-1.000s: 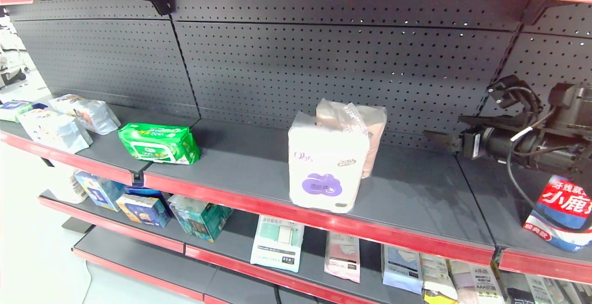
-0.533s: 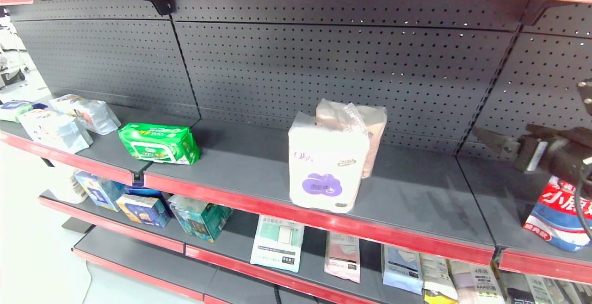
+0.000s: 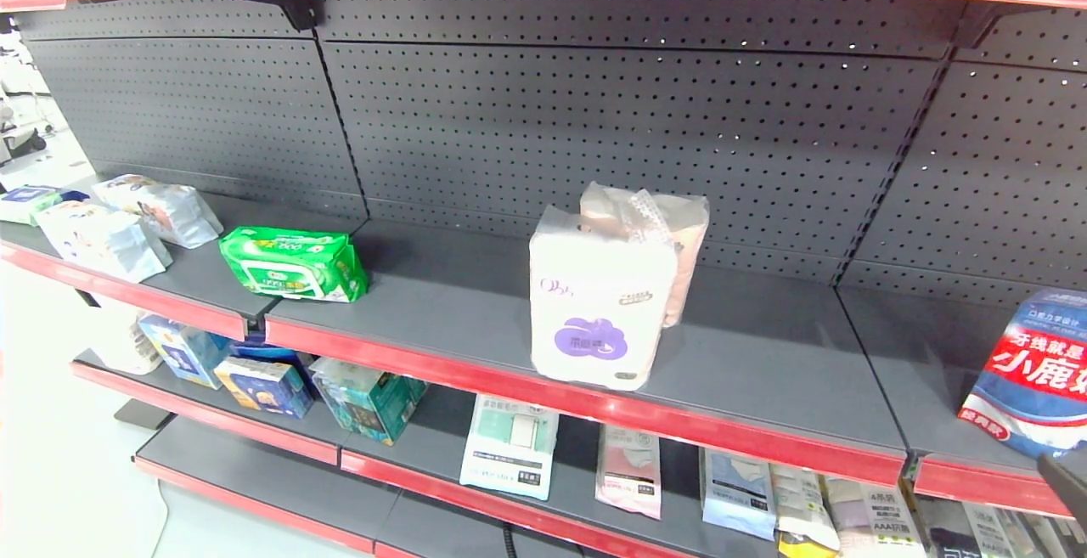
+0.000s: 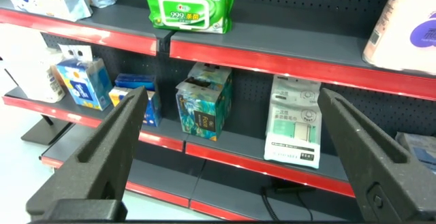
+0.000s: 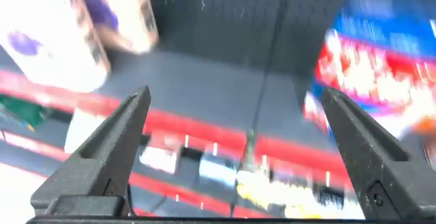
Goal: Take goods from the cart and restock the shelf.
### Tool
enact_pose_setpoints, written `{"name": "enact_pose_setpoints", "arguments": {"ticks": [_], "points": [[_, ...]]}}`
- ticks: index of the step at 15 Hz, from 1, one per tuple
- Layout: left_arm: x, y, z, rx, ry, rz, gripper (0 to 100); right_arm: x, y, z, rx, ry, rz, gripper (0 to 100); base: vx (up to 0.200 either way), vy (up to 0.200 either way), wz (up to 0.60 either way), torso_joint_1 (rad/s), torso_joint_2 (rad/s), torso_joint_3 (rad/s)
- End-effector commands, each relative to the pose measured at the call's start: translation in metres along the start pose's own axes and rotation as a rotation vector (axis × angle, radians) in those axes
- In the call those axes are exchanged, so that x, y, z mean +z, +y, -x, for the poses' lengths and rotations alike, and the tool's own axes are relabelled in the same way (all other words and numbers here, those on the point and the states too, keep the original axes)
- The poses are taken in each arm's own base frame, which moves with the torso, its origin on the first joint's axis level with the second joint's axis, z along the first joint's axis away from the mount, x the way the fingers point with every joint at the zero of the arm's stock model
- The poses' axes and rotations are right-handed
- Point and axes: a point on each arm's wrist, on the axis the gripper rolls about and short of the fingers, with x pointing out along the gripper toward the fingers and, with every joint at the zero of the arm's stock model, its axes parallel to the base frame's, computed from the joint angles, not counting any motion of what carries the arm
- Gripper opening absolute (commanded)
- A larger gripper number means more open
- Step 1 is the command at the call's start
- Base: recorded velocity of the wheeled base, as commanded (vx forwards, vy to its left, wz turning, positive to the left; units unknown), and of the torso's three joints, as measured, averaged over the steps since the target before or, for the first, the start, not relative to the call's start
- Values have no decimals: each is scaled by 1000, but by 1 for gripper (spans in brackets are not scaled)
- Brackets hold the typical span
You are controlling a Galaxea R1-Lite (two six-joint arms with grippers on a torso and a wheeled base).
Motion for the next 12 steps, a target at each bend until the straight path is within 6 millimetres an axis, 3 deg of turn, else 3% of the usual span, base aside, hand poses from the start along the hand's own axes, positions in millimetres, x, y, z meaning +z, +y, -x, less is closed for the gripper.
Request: {"name": "enact_pose_setpoints", "arguments": {"ticks": [1,2,6,8,12], "points": [[0,0,0,1,0,1,100,-46,3,46,-32,-84,8,100,0,0,0,0,0,0],[0,0,0,1,0,1,100,-58,4,47,-26,-58,52,100,0,0,0,0,0,0],[0,0,0,1,0,1,100,-65,5,49,104,-166,67,100,0,0,0,0,0,0],[0,0,0,0,0,1,100,-65,4,49,35,-153,-18,100,0,0,0,0,0,0],[0,0,0,-3,0,-15,100,-70,3,46,-12,-143,4,100,0,0,0,0,0,0]]}}
